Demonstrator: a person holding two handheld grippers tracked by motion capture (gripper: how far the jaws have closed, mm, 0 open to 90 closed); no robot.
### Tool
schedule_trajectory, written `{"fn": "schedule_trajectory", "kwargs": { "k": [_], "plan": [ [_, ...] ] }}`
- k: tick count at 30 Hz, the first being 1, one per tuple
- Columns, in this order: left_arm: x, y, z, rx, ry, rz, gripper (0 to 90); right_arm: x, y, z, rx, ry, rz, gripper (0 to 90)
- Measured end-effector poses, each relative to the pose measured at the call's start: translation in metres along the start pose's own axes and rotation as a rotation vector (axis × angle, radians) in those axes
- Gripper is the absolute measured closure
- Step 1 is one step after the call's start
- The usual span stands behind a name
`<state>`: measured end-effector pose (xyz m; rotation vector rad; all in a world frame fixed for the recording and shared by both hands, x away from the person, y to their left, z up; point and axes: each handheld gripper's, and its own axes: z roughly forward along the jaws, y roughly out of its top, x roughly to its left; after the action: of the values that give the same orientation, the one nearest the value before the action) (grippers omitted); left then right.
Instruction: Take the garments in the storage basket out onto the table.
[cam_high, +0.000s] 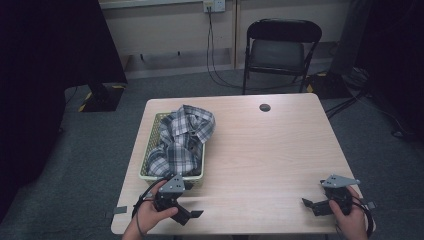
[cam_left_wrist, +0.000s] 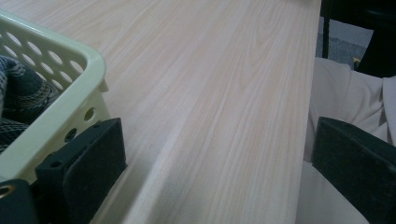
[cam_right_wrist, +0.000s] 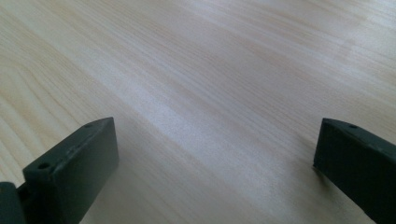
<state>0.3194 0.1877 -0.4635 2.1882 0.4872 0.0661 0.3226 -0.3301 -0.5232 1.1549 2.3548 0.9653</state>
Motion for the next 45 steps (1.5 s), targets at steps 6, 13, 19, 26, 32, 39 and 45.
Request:
{"fn": "schedule_trajectory", "kwargs": {
  "k": [6, 13, 19, 26, 32, 39, 45],
  "plan": [
    [0.0, 0.004, -0.007, -0.017, 0.011, 0.0, 2.5, 0.0, 0.0, 0.0, 0.0, 0.0, 0.0, 0.0],
    [0.001, 0.01, -0.016, -0.05, 0.039, -0.018, 2.5, 0.0, 0.0, 0.0, 0.0, 0.0, 0.0, 0.0],
    [0.005, 0.009, -0.018, -0.038, 0.063, -0.044, 2.4, 0.0, 0.0, 0.0, 0.0, 0.0, 0.0, 0.0],
    [0.006, 0.017, -0.022, -0.051, 0.086, -0.048, 2.2, 0.0, 0.0, 0.0, 0.0, 0.0, 0.0, 0.0],
    [0.014, 0.025, -0.032, -0.078, 0.136, -0.088, 2.2, 0.0, 0.0, 0.0, 0.0, 0.0, 0.0, 0.0],
    [0.025, 0.033, -0.039, -0.087, 0.19, -0.095, 2.1, 0.0, 0.0, 0.0, 0.0, 0.0, 0.0, 0.0],
    [0.032, 0.041, -0.037, -0.083, 0.218, -0.096, 2.0, 0.0, 0.0, 0.0, 0.0, 0.0, 0.0, 0.0]
  ]
}}
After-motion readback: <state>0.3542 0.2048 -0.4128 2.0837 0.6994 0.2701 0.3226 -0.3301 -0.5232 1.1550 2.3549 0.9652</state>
